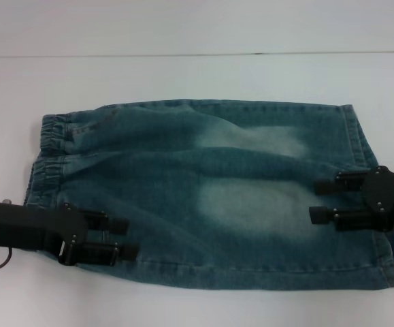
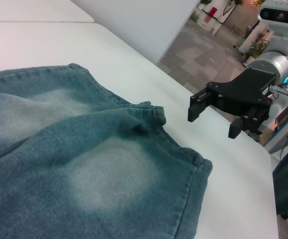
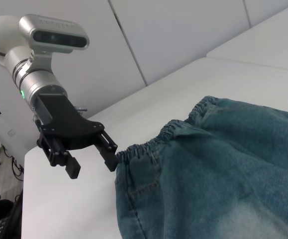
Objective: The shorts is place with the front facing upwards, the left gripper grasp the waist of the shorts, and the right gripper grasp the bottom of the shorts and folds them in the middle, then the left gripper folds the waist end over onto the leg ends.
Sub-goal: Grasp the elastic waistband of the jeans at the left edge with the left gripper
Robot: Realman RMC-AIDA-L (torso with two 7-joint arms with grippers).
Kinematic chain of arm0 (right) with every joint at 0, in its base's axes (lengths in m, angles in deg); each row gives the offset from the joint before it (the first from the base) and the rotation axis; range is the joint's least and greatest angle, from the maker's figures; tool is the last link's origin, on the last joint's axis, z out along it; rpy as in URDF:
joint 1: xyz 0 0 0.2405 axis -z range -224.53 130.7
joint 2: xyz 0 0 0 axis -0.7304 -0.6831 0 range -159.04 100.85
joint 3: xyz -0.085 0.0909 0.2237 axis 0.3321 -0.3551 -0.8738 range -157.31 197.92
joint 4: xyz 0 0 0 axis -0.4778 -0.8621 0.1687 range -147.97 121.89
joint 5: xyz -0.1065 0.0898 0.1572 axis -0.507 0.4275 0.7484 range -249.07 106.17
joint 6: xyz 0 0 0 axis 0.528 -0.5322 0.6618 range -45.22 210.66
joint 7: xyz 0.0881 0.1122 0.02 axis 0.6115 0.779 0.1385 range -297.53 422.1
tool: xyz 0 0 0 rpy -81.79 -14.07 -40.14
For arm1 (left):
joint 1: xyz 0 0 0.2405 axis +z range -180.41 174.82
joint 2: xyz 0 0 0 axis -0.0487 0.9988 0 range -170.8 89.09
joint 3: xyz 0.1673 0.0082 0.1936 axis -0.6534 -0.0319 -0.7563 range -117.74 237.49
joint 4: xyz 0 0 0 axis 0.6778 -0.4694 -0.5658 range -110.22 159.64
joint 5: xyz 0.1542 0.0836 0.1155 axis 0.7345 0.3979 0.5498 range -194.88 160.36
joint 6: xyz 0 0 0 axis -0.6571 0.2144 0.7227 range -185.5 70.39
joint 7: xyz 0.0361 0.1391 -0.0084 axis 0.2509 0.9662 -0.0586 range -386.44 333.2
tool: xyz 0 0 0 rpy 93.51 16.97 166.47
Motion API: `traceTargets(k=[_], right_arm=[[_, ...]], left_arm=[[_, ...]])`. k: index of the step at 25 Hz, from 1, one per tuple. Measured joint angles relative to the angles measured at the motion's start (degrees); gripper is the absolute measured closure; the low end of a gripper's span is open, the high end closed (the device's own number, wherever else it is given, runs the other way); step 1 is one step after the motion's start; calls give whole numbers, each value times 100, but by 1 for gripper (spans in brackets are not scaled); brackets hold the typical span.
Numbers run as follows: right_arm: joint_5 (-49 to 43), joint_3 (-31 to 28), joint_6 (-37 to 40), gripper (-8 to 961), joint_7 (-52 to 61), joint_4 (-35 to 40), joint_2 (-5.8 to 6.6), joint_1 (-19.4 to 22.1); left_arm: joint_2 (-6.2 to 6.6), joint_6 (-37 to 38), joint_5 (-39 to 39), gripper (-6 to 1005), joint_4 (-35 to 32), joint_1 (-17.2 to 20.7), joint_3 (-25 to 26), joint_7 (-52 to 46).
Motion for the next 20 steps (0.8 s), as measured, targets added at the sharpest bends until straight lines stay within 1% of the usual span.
traceTargets(k=[11, 13, 15, 17, 20], right_arm=[[0, 53, -15, 236, 0, 0, 0, 0], [0, 53, -15, 236, 0, 0, 0, 0], [0, 56, -15, 235, 0, -1, 0, 1], [0, 65, -15, 236, 0, -5, 0, 5], [0, 74, -14, 237, 0, -7, 0, 9]], left_arm=[[2, -1, 9, 339, 0, 5, 21, 0], [18, -2, 9, 339, -17, 20, 33, -20], [69, 22, 18, 339, -61, 36, 43, -122], [159, 129, 100, 339, -175, 48, 87, -305], [253, 319, 434, 339, -509, 67, 311, -590]])
